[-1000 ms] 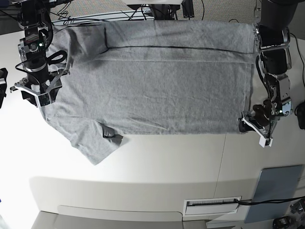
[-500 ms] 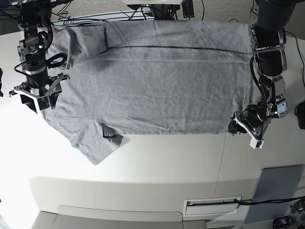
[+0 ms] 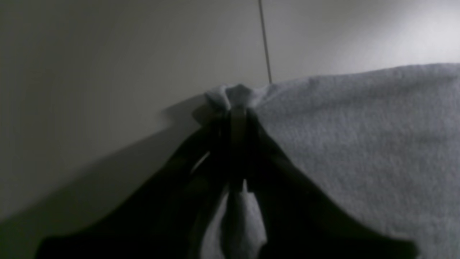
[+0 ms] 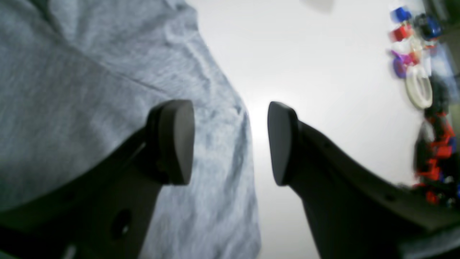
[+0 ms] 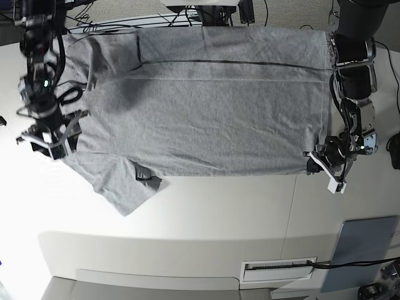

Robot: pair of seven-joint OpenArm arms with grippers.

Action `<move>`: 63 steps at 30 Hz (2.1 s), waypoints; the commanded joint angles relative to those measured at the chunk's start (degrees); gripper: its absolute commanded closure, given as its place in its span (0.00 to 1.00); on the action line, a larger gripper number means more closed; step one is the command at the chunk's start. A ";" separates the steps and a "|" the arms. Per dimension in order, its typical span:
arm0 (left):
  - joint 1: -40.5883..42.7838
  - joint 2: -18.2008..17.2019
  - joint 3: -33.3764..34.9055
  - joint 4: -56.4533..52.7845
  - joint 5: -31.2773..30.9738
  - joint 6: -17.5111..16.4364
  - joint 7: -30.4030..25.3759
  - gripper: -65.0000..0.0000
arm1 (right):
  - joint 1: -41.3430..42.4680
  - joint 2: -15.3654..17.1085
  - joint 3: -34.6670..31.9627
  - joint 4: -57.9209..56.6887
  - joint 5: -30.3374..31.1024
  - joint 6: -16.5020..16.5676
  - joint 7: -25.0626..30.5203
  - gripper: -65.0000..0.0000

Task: Fold the T-shirt properly
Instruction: 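Move right gripper to the opposite side near the sleeve and grasp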

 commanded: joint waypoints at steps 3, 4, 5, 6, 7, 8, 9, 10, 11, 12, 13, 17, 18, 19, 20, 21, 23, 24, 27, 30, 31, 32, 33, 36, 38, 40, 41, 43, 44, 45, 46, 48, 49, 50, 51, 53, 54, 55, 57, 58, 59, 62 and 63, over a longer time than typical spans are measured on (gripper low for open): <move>-0.90 -0.94 -0.07 0.44 0.87 -0.09 0.94 1.00 | 8.00 1.11 0.57 -6.19 3.06 1.68 -0.42 0.51; -0.90 -0.94 -0.07 0.44 0.90 -0.09 0.94 1.00 | 10.51 1.11 0.57 -8.59 4.39 2.84 -1.11 0.51; -0.90 -0.92 -0.07 0.44 0.90 -0.09 0.94 1.00 | 12.98 1.11 0.57 -11.04 5.73 4.22 -1.86 0.51; -0.90 -0.92 -0.07 0.44 0.87 -0.09 0.94 1.00 | 15.41 1.09 0.55 -13.42 7.43 5.09 -2.89 0.51; -0.90 -0.94 -0.07 0.44 0.87 -0.09 0.94 1.00 | 17.62 1.09 0.35 -15.85 8.90 5.18 -3.26 0.51; -0.90 -0.94 -0.07 0.44 0.92 -0.09 0.94 1.00 | 19.85 1.11 -0.17 -18.23 9.62 5.53 -3.58 0.51; -0.90 -0.94 -0.07 0.44 0.90 -0.09 0.94 1.00 | 22.01 1.11 -1.01 -20.65 9.62 5.84 -3.76 0.51; -0.90 -0.94 -0.07 0.44 0.92 -0.09 0.94 1.00 | 24.17 1.11 -2.32 -23.10 9.60 6.23 -4.04 0.51; -0.90 -0.94 -0.07 0.44 0.94 -0.09 0.94 1.00 | 26.40 1.11 -4.02 -25.59 9.60 6.69 -4.50 0.51; -0.90 -0.94 -0.07 0.44 0.92 -0.09 0.92 1.00 | 28.63 1.11 -6.14 -28.13 9.60 7.02 -4.98 0.51; -0.90 -0.92 -0.07 0.44 0.92 -0.07 0.92 1.00 | 30.86 1.11 -8.55 -30.62 9.60 7.02 -5.18 0.51; -0.90 -0.94 -0.07 0.44 0.94 -0.09 0.90 1.00 | 39.85 -0.37 -17.81 -40.24 9.57 6.97 -5.25 0.51; -0.90 -0.94 -0.07 0.44 1.03 -0.07 0.90 1.00 | 41.90 -1.29 -19.45 -42.45 9.57 6.97 -5.27 0.51; -0.90 -0.92 -0.07 0.44 1.27 -0.07 0.90 1.00 | 43.85 -2.43 -20.81 -44.70 9.57 6.99 -5.35 0.51; -0.90 -0.92 -0.07 0.44 1.55 -0.07 0.90 1.00 | 45.55 -3.74 -21.75 -46.97 9.55 6.99 -5.44 0.51; -0.90 -0.94 -0.07 0.44 1.77 -0.07 0.92 1.00 | 47.08 -5.03 -22.43 -49.13 9.49 6.99 -5.51 0.51; -0.90 -0.94 -0.07 0.44 2.62 -0.04 0.92 1.00 | 49.64 -7.65 -23.06 -53.59 8.59 6.95 -5.49 0.51; -0.90 -0.94 -0.07 0.44 3.02 -0.04 0.92 1.00 | 50.75 -8.98 -23.06 -55.98 7.63 6.93 -5.38 0.51; -0.90 -0.94 -0.07 0.44 2.99 -0.07 0.92 1.00 | 53.37 -12.07 -23.06 -63.08 4.13 6.88 -4.09 0.51; -0.90 -0.94 -0.07 0.44 3.02 -0.04 0.92 1.00 | 54.73 -13.68 -23.06 -68.11 0.04 6.19 -1.16 0.51; -0.90 -0.94 -0.07 0.44 2.99 -0.04 0.92 1.00 | 54.84 -13.84 -23.06 -69.02 -1.16 5.38 -0.28 0.51; -0.90 -0.94 -0.07 0.44 3.02 -0.04 0.92 1.00 | 54.82 -13.92 -23.06 -69.46 -2.19 4.72 0.42 0.51; -0.90 -0.94 -0.07 0.44 2.99 -0.04 0.90 1.00 | 54.77 -13.92 -23.06 -69.51 -2.93 4.13 0.66 0.51; -0.90 -0.92 -0.07 0.44 2.99 -0.07 0.90 1.00 | 54.82 -13.90 -23.06 -69.51 -3.69 3.28 0.66 0.51; -0.90 -0.94 -0.07 0.44 2.99 -0.04 0.90 1.00 | 54.75 -13.92 -23.06 -69.51 -3.67 3.30 0.44 0.51; -0.90 -0.94 -0.07 0.44 2.99 -0.04 0.90 1.00 | 54.58 -13.92 -23.06 -69.53 -3.63 3.30 -0.52 0.51; -0.90 -0.94 -0.07 0.44 2.99 -0.07 0.92 1.00 | 54.40 -13.92 -23.06 -69.53 -3.48 3.34 -1.05 0.51; -0.90 -0.94 -0.07 0.44 2.99 -0.04 0.90 1.00 | 53.83 -13.92 -23.06 -69.53 -2.56 3.80 -1.88 0.51; -0.90 -0.92 -0.07 0.44 2.99 -0.04 0.90 1.00 | 53.59 -13.92 -23.06 -69.55 -1.62 4.37 -2.23 0.51; -0.90 -0.92 -0.07 0.44 2.99 -0.04 0.90 1.00 | 53.37 -13.94 -23.06 -69.57 -0.55 4.68 -2.38 0.51; -0.90 -0.94 -0.07 0.44 2.97 -0.04 0.90 1.00 | 53.13 -13.94 -23.06 -69.64 0.37 4.83 -2.45 0.51; -0.90 -0.94 -0.07 0.44 2.99 -0.04 0.90 1.00 | 52.59 -13.94 -23.06 -69.83 1.97 5.42 -2.64 0.59; -0.90 -0.92 -0.07 0.44 2.99 -0.04 0.87 1.00 | 52.33 -13.94 -23.06 -69.83 2.54 5.40 -2.89 0.65; -0.90 -0.92 -0.07 0.44 2.99 -0.04 0.87 1.00 | 52.04 -13.97 -23.06 -69.83 2.67 5.38 -2.95 0.73; -0.90 -0.94 -0.07 0.44 2.99 -0.04 0.87 1.00 | 51.82 -13.94 -23.06 -69.83 2.82 5.29 -2.91 0.81; -0.90 -0.94 -0.07 0.44 2.97 -0.04 0.83 1.00 | 51.39 -13.94 -23.06 -69.81 2.71 5.27 -2.05 0.93; -0.90 -0.94 -0.07 0.44 2.97 -0.04 0.74 1.00 | 51.30 -13.92 -23.06 -69.81 2.69 5.16 -1.09 0.97; -0.90 -0.94 -0.07 0.44 2.95 -0.07 0.17 1.00 | 51.30 -13.92 -23.06 -69.81 2.27 4.22 -0.02 0.99; -0.92 -0.98 -0.07 0.44 2.97 -0.04 -0.72 1.00 | 51.32 -13.92 -23.06 -69.40 1.79 2.03 1.18 1.00; -0.92 -1.09 -0.07 0.57 2.95 -0.07 -1.14 1.00 | 51.30 -13.92 -23.06 -68.61 1.16 1.38 1.07 1.00; -0.92 -1.14 -0.07 0.87 2.82 -0.07 -1.62 1.00 | 51.28 -13.92 -23.06 -67.52 0.46 1.14 0.55 1.00; -0.90 -1.25 -0.11 2.56 2.80 -0.07 -1.51 1.00 | 51.19 -13.77 -23.06 -63.17 -0.52 1.05 -2.71 1.00; -0.90 -1.29 -0.11 3.13 2.80 -0.07 -1.05 1.00 | 50.93 -13.57 -23.06 -61.24 -0.48 0.79 -3.87 1.00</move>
